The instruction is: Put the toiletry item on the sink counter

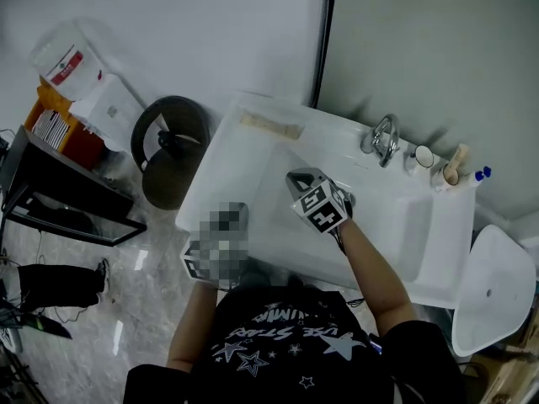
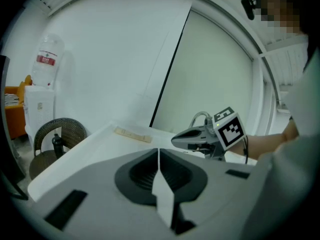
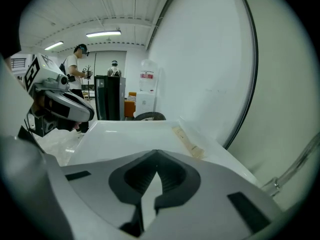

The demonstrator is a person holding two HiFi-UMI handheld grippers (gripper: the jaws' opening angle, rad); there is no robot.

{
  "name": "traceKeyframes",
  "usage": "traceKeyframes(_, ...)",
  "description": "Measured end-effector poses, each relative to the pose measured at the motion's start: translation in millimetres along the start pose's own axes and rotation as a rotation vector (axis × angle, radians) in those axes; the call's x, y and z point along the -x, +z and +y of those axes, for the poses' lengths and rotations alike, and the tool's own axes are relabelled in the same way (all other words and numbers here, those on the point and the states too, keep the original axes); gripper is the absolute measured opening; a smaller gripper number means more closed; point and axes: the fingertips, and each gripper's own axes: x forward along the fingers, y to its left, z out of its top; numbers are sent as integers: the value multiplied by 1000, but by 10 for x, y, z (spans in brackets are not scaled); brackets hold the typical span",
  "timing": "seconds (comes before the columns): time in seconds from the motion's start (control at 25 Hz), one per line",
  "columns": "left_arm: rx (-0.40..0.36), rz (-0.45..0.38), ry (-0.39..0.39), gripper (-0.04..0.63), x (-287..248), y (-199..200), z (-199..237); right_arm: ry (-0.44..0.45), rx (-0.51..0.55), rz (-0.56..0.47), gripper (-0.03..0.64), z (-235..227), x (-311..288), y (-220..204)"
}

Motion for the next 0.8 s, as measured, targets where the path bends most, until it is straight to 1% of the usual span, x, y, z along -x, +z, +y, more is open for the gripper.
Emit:
traceKeyframes(0.2, -1, -6, 44, 23, 90, -131, -209, 47, -13, -18, 14, 90, 192, -152)
traceKeyframes(0.36, -4, -4, 93, 23, 194, -271, -304, 123, -103, -40, 14, 281, 300, -225)
traceKeyframes(0.44, 0, -2, 107, 23, 234, -330, -326, 151, -117, -52, 14, 374, 335, -214)
traceKeyframes(0.6, -17, 10, 125, 23, 263, -405, -372, 169, -85, -65, 14, 463, 349, -217)
traceKeyframes(0.68, -30, 9, 134, 23, 250, -418, -391, 153, -64, -66, 14, 442, 359, -238)
traceKeyframes(0.8, -30, -9, 129, 23, 268, -415, -418, 117, 0, -77, 14, 442, 367, -215)
